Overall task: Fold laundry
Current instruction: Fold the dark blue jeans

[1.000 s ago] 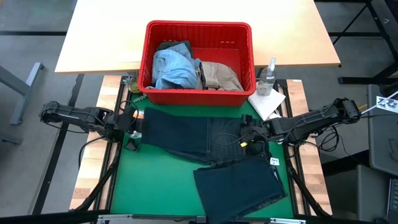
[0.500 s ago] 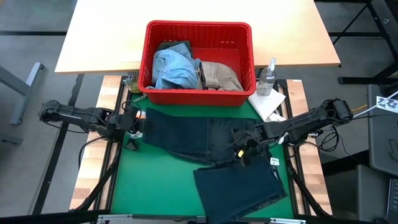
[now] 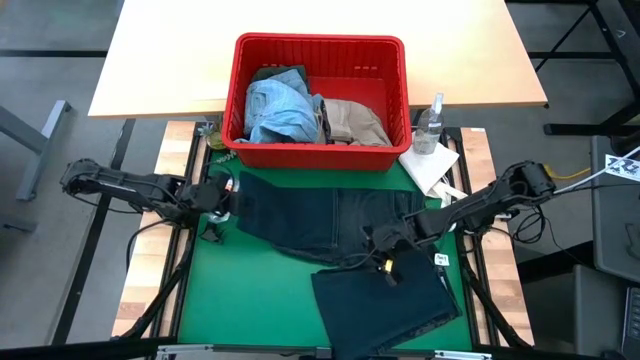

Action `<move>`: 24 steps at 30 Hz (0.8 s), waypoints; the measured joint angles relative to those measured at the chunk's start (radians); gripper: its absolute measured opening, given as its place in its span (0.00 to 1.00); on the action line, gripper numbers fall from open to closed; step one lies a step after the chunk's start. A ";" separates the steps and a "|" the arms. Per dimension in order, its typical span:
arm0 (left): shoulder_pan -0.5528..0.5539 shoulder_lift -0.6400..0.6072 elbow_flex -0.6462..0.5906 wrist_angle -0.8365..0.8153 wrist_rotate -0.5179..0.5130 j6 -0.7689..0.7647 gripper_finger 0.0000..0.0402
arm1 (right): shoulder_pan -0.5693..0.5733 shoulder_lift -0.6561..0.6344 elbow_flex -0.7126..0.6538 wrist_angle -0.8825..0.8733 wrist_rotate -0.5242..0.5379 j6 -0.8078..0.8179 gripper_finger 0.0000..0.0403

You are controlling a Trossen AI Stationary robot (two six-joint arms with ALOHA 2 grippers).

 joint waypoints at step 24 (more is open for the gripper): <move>0.057 0.048 0.000 0.287 -0.032 0.148 0.00 | -0.096 0.147 0.021 -0.016 0.130 0.033 0.37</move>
